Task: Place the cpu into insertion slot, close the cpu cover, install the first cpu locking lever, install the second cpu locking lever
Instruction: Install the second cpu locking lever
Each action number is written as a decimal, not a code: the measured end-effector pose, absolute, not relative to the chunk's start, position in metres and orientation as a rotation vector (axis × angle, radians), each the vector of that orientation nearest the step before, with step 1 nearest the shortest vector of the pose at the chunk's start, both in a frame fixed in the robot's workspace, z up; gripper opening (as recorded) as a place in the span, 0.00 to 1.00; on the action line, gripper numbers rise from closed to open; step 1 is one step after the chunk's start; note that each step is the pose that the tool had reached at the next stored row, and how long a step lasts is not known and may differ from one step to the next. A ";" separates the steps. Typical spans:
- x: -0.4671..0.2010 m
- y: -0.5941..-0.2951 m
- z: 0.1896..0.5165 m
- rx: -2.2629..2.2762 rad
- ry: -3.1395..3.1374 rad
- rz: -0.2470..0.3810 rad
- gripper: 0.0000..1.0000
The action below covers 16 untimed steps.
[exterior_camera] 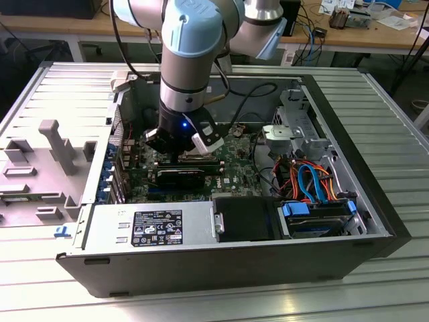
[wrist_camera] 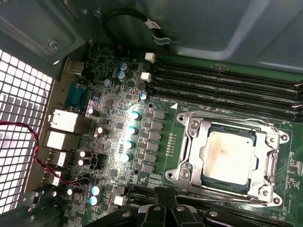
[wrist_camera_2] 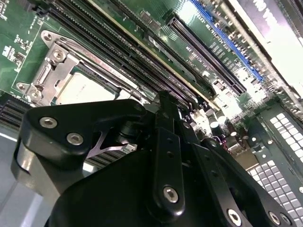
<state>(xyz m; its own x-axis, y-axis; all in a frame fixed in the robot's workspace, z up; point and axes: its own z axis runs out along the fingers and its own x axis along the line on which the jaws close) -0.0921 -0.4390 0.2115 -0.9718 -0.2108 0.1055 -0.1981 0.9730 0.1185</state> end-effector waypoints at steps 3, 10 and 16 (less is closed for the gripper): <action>-0.093 -0.439 0.208 0.313 -3.003 -0.167 0.11; -0.093 -0.435 0.205 0.320 -3.002 -0.168 0.11; -0.093 -0.432 0.203 0.323 -3.002 -0.169 0.11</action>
<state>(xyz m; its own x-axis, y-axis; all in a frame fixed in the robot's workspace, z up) -0.0931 -0.4320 0.2032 -0.9703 -0.2181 0.1043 -0.2051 0.9710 0.1231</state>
